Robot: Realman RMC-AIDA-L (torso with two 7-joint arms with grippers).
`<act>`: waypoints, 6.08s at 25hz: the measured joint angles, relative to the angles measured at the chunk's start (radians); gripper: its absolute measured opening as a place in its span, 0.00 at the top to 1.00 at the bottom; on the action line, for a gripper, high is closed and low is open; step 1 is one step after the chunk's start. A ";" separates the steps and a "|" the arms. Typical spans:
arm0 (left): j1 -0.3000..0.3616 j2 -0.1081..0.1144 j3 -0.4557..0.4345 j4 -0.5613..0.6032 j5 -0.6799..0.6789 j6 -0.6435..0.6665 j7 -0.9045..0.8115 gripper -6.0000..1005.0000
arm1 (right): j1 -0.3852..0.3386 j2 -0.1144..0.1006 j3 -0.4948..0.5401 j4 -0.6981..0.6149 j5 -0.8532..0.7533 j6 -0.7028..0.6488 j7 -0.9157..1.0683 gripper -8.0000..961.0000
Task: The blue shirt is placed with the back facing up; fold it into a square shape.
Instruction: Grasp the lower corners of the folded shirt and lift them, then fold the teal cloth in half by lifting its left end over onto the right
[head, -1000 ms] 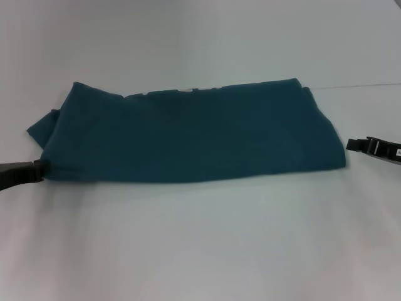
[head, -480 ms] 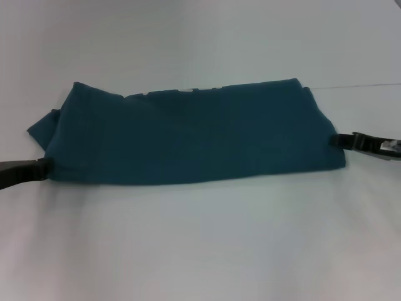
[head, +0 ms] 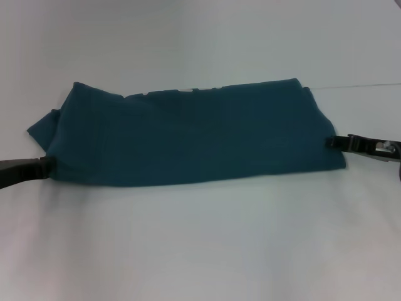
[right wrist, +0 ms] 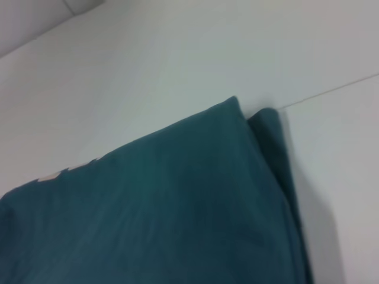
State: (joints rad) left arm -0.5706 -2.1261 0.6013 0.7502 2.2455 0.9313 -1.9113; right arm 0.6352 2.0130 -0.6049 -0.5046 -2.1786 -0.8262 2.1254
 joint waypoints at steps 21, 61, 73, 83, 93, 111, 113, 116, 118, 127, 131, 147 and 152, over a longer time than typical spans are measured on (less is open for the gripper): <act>-0.005 0.000 0.000 -0.002 0.000 -0.004 0.000 0.92 | 0.005 0.001 -0.004 0.028 -0.002 -0.023 0.021 0.58; 0.060 -0.003 -0.019 0.057 -0.002 0.049 -0.020 0.90 | -0.186 -0.008 0.037 -0.059 0.197 -0.249 -0.112 0.95; 0.074 -0.006 -0.020 0.059 -0.001 0.060 -0.018 0.89 | -0.183 -0.005 0.036 -0.054 0.199 -0.253 -0.117 0.94; 0.087 -0.001 -0.054 0.103 0.002 0.174 -0.057 0.88 | -0.187 -0.023 0.047 -0.079 0.204 -0.329 -0.122 0.89; 0.120 0.000 -0.209 0.155 -0.003 0.305 -0.122 0.65 | -0.200 -0.038 0.137 -0.168 0.205 -0.434 -0.130 0.65; 0.094 0.012 -0.154 0.081 0.085 0.322 -0.315 0.29 | -0.115 -0.084 0.126 -0.169 0.192 -0.430 -0.105 0.16; 0.089 0.014 -0.155 0.072 0.086 0.303 -0.323 0.29 | -0.110 -0.084 0.126 -0.169 0.192 -0.430 -0.105 0.16; 0.080 0.017 -0.153 0.055 0.088 0.278 -0.327 0.29 | -0.105 -0.085 0.126 -0.169 0.192 -0.428 -0.104 0.16; 0.069 0.021 -0.150 0.035 0.100 0.252 -0.333 0.29 | -0.103 -0.087 0.126 -0.169 0.192 -0.428 -0.104 0.16; 0.040 0.026 -0.126 -0.007 0.112 0.182 -0.339 0.29 | -0.098 -0.094 0.126 -0.170 0.192 -0.431 -0.090 0.16; 0.027 0.028 -0.117 -0.022 0.112 0.166 -0.339 0.29 | -0.097 -0.094 0.126 -0.170 0.192 -0.430 -0.088 0.17; 0.011 0.027 -0.078 -0.029 0.114 0.119 -0.341 0.30 | -0.095 -0.094 0.126 -0.170 0.192 -0.427 -0.084 0.17; 0.011 0.026 -0.054 -0.027 0.114 0.101 -0.339 0.34 | -0.094 -0.094 0.126 -0.170 0.192 -0.427 -0.084 0.17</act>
State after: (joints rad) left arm -0.5600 -2.1000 0.5477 0.7229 2.3592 1.0319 -2.2507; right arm 0.5412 1.9186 -0.4786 -0.6749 -1.9863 -1.2531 2.0417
